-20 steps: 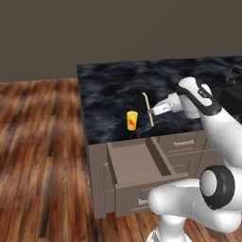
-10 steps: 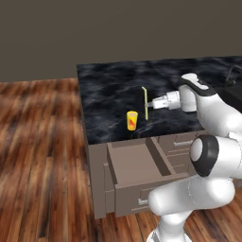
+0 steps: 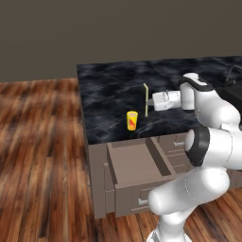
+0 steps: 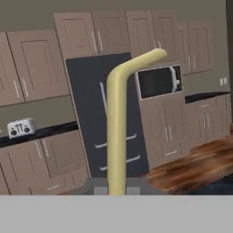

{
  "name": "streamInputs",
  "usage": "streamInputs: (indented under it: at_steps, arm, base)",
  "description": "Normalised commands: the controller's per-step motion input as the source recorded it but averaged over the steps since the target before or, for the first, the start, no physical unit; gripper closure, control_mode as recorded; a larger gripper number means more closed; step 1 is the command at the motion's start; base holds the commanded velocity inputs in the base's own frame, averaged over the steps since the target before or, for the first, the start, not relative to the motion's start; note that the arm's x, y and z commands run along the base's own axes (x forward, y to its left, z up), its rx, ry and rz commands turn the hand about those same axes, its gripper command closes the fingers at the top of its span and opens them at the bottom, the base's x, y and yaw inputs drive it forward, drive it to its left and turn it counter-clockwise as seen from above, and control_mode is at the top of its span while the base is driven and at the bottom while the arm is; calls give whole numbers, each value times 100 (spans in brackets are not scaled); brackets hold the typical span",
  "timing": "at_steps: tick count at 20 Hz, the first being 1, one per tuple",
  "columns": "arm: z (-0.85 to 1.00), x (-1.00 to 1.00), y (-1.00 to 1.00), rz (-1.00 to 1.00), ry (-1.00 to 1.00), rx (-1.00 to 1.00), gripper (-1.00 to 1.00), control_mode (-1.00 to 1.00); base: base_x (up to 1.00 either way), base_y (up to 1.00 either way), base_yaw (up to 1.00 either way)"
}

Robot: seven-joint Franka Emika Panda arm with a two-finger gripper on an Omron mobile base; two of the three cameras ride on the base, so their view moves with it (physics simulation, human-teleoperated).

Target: Pick up the straw from the right drawer and put it inside the smoothie cup.

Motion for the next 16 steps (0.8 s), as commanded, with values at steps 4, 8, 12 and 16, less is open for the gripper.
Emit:
streamInputs:
  at_steps: [4,8,12,16]
  arm:
    - [0,18,0,0,-23,0,100,-100]
    - [-2,26,0,0,-4,0,100,-100]
    - [-9,37,0,0,0,0,100,-100]
    - [-18,37,0,0,0,0,100,-100]
  base:
    - [0,0,0]
    - [0,0,0]
    - [0,0,0]
    - [0,0,0]
